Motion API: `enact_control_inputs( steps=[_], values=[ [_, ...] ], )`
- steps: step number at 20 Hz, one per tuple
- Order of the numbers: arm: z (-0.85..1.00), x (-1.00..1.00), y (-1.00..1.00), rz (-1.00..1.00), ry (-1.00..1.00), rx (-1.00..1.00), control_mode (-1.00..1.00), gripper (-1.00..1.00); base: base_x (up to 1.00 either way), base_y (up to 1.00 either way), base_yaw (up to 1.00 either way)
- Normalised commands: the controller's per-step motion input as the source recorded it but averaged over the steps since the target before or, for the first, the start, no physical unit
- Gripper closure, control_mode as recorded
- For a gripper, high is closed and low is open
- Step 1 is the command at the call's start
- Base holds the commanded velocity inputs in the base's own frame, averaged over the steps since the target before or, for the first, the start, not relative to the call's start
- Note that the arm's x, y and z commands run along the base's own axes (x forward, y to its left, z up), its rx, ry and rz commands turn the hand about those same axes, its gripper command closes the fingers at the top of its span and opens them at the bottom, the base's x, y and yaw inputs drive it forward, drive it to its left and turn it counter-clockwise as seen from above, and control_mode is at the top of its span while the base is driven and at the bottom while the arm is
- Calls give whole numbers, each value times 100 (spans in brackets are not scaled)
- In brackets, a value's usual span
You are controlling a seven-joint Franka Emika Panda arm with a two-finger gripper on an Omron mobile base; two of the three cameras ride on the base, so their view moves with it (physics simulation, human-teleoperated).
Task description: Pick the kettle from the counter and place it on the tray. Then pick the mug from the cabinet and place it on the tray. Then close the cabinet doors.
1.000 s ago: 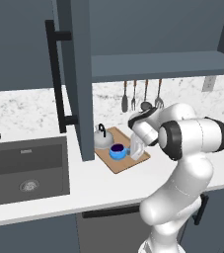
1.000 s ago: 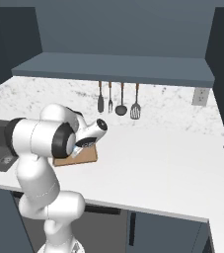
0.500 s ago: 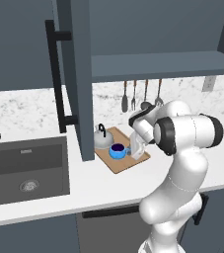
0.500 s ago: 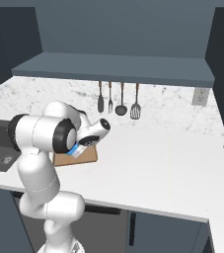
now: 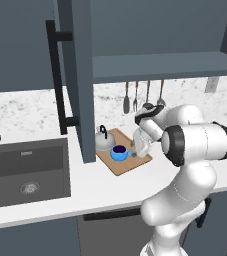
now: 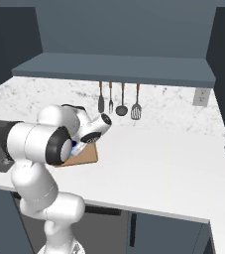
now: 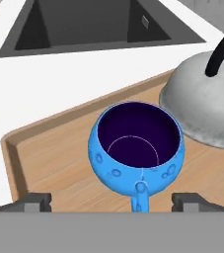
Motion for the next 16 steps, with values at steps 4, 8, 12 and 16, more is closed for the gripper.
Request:
enact_control_inputs(
  steps=[4, 8, 12, 16],
  values=[
    [47, -50, 0, 13, 0, 0, -100, -100, 0, 0, 0],
    [46, -64, 0, 15, -2, 0, -100, -100, 0, 0, 0],
    [40, -63, 0, 7, -3, 0, -100, -100, 0, 0, 0],
    [39, -59, 2, 0, -5, 0, -100, -100, 0, 0, 0]
  ],
)
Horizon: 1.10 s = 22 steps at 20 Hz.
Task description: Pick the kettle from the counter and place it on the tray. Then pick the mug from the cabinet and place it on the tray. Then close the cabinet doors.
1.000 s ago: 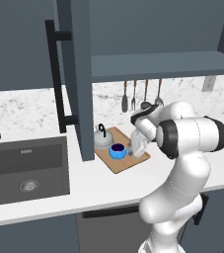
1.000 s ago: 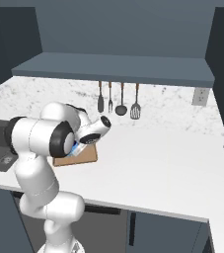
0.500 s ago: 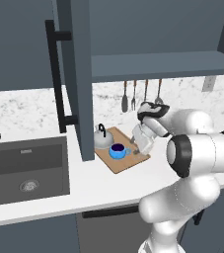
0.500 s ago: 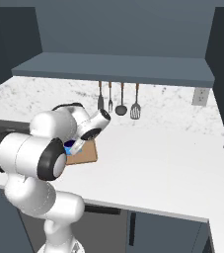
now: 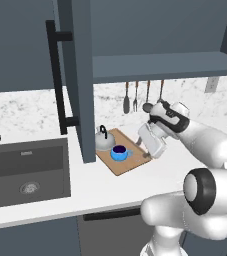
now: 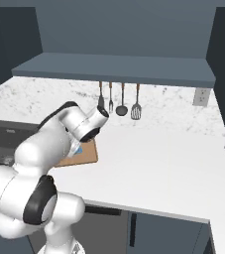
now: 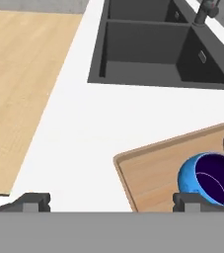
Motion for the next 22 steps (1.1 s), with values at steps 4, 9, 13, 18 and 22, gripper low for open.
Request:
enact_control_inputs(
  steps=[4, 9, 13, 18, 22],
  values=[
    [44, -47, 2, -1, -9, 0, -100, -100, 0, 0, 0],
    [39, -37, 6, -2, -2, 0, -100, -100, 0, 0, 0],
    [43, -38, 2, 0, -5, 0, -100, -100, 0, 0, 0],
    [37, -41, 0, 0, -14, 0, -100, -100, 0, 0, 0],
    [36, -43, 0, 0, -17, 0, -100, -100, 0, 0, 0]
  ],
)
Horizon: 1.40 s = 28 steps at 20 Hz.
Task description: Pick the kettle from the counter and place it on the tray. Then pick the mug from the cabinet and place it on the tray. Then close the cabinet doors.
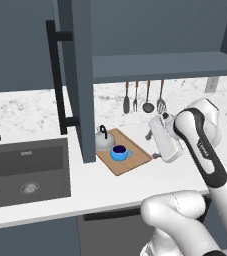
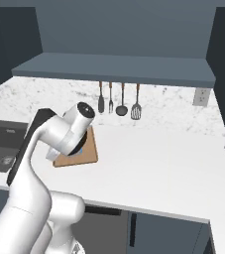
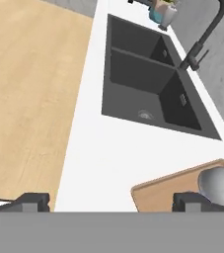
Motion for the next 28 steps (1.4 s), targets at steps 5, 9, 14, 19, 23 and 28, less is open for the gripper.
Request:
enact_control_inputs(
  steps=[5, 9, 14, 19, 23, 28],
  values=[
    [35, -35, 5, 0, -18, 0, -100, -100, 0, 0, 0],
    [35, -33, 10, 3, -23, 0, -100, -100, 0, 0, 0],
    [34, -34, 20, 10, -38, 0, -100, -100, 0, 0, 0],
    [36, -34, 35, 10, -36, -2, -100, -100, 0, 0, 0],
    [42, -27, 34, 9, -27, 0, -100, -100, 0, 0, 0],
    [36, -52, 19, 15, -30, 0, -100, -100, 0, 0, 0]
  ],
)
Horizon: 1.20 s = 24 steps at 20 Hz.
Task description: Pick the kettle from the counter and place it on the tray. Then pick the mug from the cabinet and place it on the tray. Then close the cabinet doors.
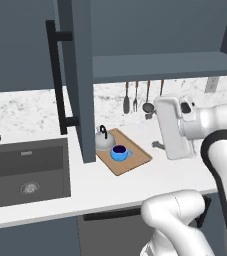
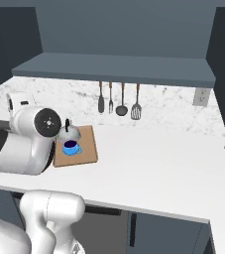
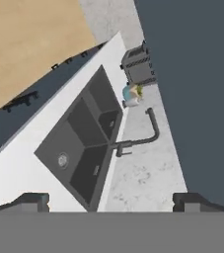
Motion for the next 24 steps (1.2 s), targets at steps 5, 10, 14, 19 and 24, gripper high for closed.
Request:
enact_control_inputs(
  steps=[5, 10, 14, 19, 24],
  values=[
    [25, -65, 28, 11, -37, -1, -100, -100, 0, 0, 0],
    [12, -52, 45, 4, -20, 0, -100, -100, 0, 0, 0],
    [8, -46, 54, 3, -12, 0, -100, -100, 0, 0, 0],
    [11, -52, 50, 5, -18, 0, -100, -100, 0, 0, 0],
    [11, -54, 50, 0, -8, 0, -100, -100, 0, 0, 0]
  ],
)
